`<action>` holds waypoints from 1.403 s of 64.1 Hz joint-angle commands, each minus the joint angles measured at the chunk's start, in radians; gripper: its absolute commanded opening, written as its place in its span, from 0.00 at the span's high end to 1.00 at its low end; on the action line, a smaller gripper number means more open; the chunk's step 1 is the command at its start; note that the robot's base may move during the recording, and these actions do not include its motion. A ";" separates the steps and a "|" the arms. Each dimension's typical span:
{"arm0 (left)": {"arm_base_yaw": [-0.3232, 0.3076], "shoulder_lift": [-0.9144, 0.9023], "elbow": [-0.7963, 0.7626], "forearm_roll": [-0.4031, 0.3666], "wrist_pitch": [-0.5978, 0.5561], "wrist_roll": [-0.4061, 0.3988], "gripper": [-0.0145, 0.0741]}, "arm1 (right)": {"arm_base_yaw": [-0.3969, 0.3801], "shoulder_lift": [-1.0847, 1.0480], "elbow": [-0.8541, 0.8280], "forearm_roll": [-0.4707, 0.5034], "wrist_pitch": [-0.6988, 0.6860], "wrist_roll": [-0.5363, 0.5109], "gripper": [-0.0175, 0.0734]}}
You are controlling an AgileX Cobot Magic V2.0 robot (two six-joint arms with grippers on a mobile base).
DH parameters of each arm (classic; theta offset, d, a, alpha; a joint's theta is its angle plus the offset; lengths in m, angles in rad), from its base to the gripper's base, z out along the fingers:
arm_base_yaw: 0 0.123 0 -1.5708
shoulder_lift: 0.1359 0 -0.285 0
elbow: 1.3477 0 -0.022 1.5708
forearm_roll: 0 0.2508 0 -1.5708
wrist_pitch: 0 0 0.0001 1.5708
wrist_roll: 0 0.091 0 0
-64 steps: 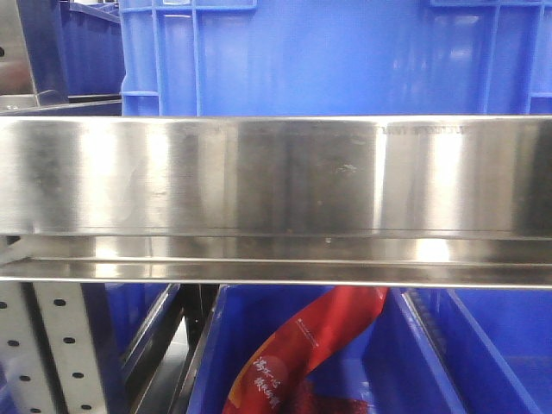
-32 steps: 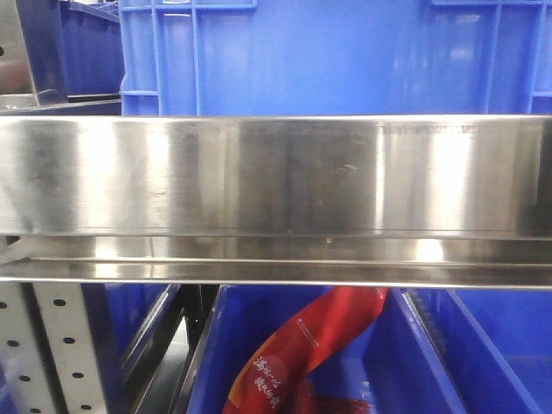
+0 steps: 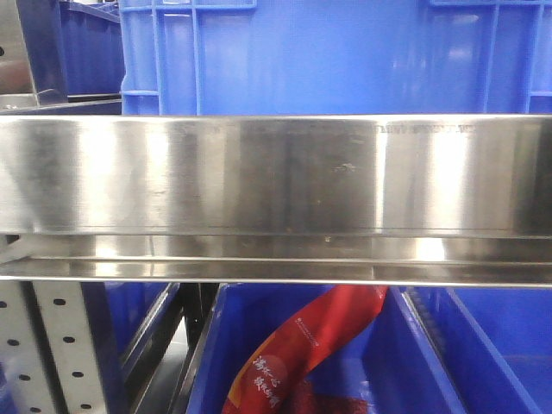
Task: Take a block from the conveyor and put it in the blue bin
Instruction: 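Open the left gripper to drop the green block into a blue bin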
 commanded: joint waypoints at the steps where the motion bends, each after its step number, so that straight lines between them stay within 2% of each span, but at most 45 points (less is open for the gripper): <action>1: 0.001 -0.071 -0.011 -0.010 0.040 -0.008 0.51 | 0.002 -0.069 -0.006 -0.008 -0.013 -0.010 0.93; 3: 0.001 -0.087 -0.011 -0.010 0.055 -0.008 0.58 | 0.002 -0.089 0.001 -0.008 -0.015 -0.010 0.99; 11: 0.001 -0.172 0.012 -0.008 0.107 -0.008 0.91 | 0.002 -0.182 0.053 -0.008 -0.030 -0.010 0.98; 13: 0.001 -0.198 0.025 -0.008 0.111 -0.008 0.97 | 0.002 -0.205 0.071 -0.008 -0.036 -0.010 0.98; 23: 0.001 -0.329 0.153 -0.007 0.095 -0.008 0.96 | 0.002 -0.353 0.214 -0.008 -0.104 -0.010 0.98; 31: 0.001 -0.454 0.308 -0.007 0.016 -0.008 0.96 | 0.002 -0.477 0.345 -0.008 -0.164 -0.010 0.99; 41: 0.001 -0.635 0.532 -0.007 -0.159 -0.008 0.96 | 0.002 -0.617 0.523 -0.010 -0.230 -0.010 0.99; 51: 0.001 -0.843 0.819 -0.007 -0.389 -0.008 0.96 | 0.002 -0.764 0.720 -0.010 -0.321 -0.010 0.99; 62: 0.001 -1.001 1.100 -0.010 -0.616 -0.008 0.96 | 0.002 -0.877 0.888 -0.010 -0.382 -0.010 0.99; 69: 0.001 -1.068 1.227 -0.019 -0.723 -0.008 0.96 | 0.002 -0.922 0.949 -0.010 -0.405 -0.010 0.99; 77: 0.001 -1.108 1.294 -0.019 -0.788 -0.008 0.96 | 0.002 -0.936 0.973 -0.010 -0.420 -0.010 0.99; 90: 0.001 -1.113 1.301 -0.019 -0.790 -0.008 0.96 | 0.002 -0.938 0.973 -0.007 -0.428 -0.010 0.99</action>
